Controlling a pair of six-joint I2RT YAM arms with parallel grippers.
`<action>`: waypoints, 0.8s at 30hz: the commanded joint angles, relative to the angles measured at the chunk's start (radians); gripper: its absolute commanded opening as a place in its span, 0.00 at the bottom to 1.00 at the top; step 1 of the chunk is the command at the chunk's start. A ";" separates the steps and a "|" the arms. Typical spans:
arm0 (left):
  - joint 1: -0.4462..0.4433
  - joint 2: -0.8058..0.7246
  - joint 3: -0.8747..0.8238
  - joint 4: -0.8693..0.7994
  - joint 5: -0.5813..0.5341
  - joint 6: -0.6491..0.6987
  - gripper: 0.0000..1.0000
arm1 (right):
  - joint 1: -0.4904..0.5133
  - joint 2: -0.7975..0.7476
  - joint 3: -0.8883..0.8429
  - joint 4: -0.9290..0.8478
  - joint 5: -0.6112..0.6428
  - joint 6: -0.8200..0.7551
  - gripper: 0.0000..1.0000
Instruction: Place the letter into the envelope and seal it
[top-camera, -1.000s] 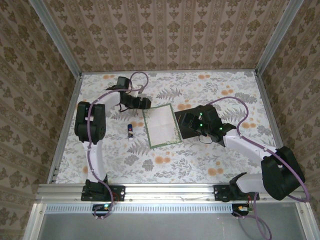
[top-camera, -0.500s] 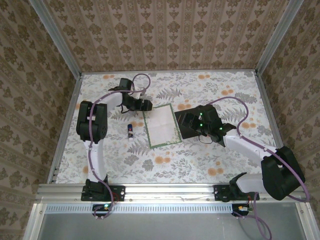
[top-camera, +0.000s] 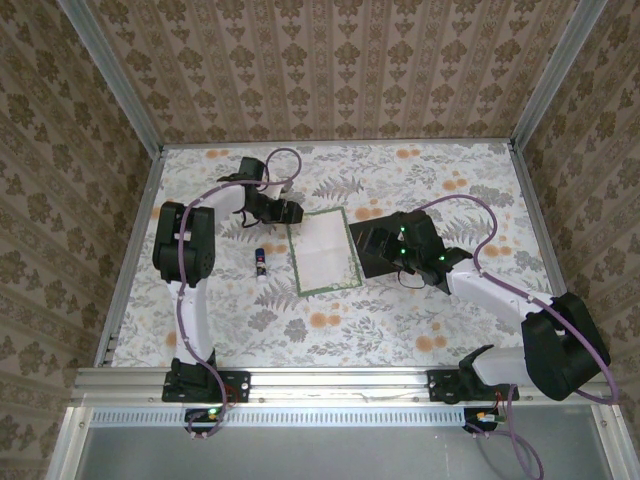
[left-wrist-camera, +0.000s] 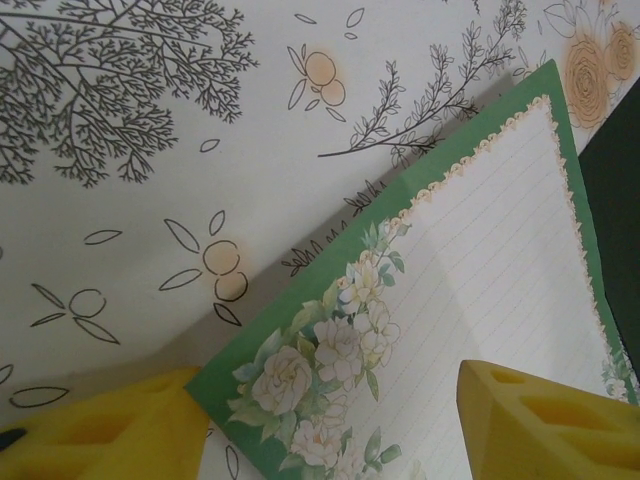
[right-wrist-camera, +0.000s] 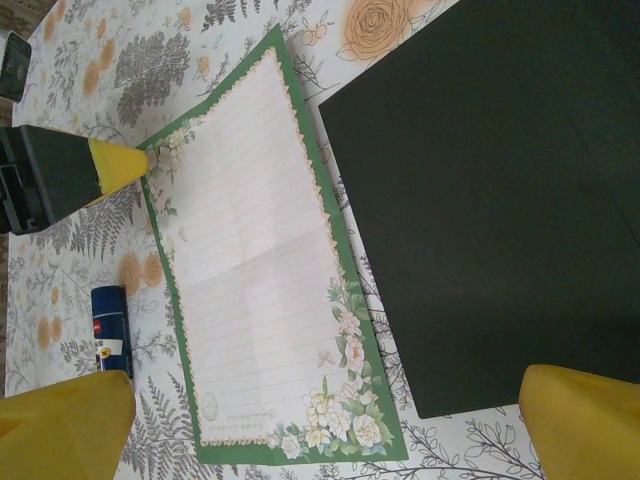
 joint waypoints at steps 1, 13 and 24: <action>-0.007 0.004 0.002 -0.028 0.033 0.021 0.63 | -0.005 0.004 -0.010 0.009 0.028 0.017 1.00; 0.001 -0.015 -0.016 -0.013 0.081 0.012 0.39 | -0.005 0.001 -0.008 0.011 0.026 0.016 1.00; 0.009 -0.016 -0.034 0.011 0.107 -0.006 0.26 | -0.005 -0.004 -0.012 0.008 0.028 0.018 1.00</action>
